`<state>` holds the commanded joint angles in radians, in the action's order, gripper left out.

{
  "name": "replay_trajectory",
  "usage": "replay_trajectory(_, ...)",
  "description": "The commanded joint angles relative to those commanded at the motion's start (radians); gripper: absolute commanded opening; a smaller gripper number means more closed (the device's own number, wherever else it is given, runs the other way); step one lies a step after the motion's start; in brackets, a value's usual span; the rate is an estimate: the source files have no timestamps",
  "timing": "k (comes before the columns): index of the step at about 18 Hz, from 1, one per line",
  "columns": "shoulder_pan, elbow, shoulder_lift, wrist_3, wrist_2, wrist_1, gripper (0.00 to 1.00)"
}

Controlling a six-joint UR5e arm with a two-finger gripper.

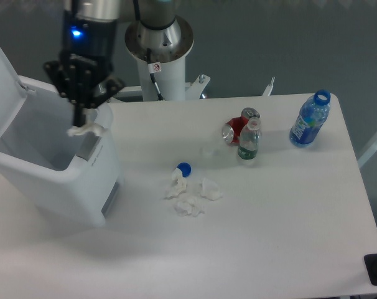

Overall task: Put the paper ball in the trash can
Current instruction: 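Lift the paper ball and carry it over the open white trash bin, then open the gripper to drop the paper ball into the bin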

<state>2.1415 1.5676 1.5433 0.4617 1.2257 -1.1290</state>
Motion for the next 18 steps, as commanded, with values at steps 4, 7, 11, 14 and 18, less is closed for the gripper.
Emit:
replay_trajectory(4,-0.032,0.031,-0.011,0.003,0.0,0.0,0.05)
replay_trajectory(7,-0.054,0.049,-0.011,0.003,0.002,0.0,0.11)
replay_trajectory(11,-0.057,0.057,-0.003,0.012,0.002,0.003,0.17)
replay_trajectory(14,-0.058,0.058,-0.002,0.027,0.0,0.005,0.46)
replay_trajectory(18,-0.058,0.057,0.001,0.084,0.002,0.005,0.84)
